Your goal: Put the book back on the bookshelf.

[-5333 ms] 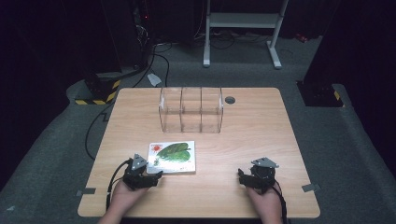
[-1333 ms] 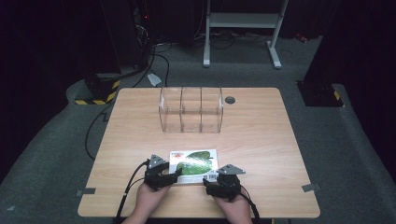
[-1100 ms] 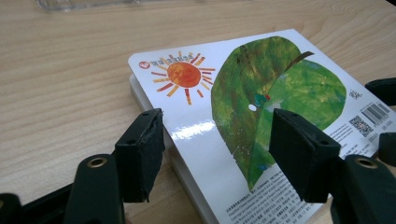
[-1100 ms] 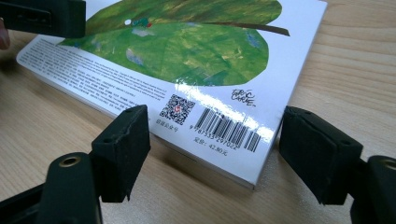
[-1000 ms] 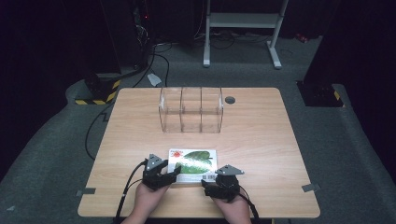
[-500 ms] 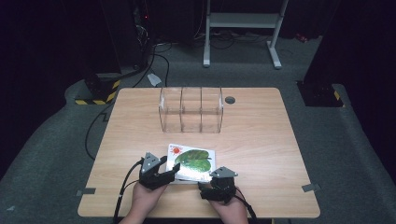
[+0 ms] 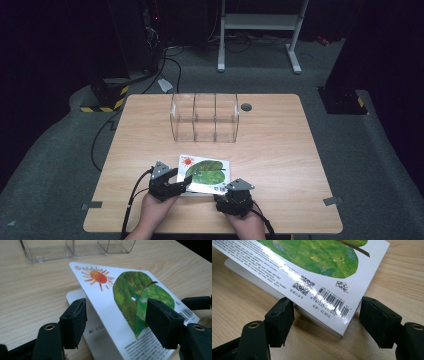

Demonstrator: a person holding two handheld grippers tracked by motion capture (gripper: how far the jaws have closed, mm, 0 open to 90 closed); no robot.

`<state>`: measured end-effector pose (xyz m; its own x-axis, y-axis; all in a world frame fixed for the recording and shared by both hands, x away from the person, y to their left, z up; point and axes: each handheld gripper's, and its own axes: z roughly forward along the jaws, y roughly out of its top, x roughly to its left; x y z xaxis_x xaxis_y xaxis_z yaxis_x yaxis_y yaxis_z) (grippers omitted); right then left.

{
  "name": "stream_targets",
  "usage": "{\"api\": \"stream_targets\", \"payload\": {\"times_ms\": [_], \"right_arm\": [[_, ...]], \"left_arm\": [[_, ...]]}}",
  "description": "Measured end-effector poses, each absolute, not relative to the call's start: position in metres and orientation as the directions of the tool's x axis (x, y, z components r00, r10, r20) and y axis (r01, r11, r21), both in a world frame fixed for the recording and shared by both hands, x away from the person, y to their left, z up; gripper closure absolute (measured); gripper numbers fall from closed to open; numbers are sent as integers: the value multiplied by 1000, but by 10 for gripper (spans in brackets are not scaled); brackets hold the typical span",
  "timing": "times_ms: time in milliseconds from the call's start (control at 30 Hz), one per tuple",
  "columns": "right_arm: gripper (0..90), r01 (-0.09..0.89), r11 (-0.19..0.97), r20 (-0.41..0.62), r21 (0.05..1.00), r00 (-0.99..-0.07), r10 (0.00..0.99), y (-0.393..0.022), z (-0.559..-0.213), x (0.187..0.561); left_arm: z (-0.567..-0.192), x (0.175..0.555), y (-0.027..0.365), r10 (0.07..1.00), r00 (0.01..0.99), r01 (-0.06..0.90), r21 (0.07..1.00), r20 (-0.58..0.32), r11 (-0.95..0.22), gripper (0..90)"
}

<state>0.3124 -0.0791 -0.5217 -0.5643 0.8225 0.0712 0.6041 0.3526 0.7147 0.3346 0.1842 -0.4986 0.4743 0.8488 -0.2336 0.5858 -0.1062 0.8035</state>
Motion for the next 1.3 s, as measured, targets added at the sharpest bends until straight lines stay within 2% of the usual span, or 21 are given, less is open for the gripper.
{"api": "stream_targets", "payload": {"times_ms": [167,400,867,1067,1167,1300], "right_arm": [[279,601,357,68,715,-568,820,-79,-522,313],[276,595,370,55,714,-574,817,-79,-522,313],[266,588,414,30,695,-599,800,-79,-521,314],[269,577,429,28,694,-618,786,-82,-521,314],[279,598,409,70,690,-617,784,-86,-519,313],[282,594,398,74,698,-614,786,-91,-515,311]], "left_arm": [[-503,341,185,827,487,622,776,-281,-103,340],[-505,343,186,812,522,619,771,-263,-149,361],[-503,341,194,796,549,594,789,-256,-156,545],[-504,340,194,797,555,588,790,-237,-175,584],[-505,340,194,799,557,588,788,-228,-185,594],[-507,339,193,800,564,575,793,-204,-203,605]]}}
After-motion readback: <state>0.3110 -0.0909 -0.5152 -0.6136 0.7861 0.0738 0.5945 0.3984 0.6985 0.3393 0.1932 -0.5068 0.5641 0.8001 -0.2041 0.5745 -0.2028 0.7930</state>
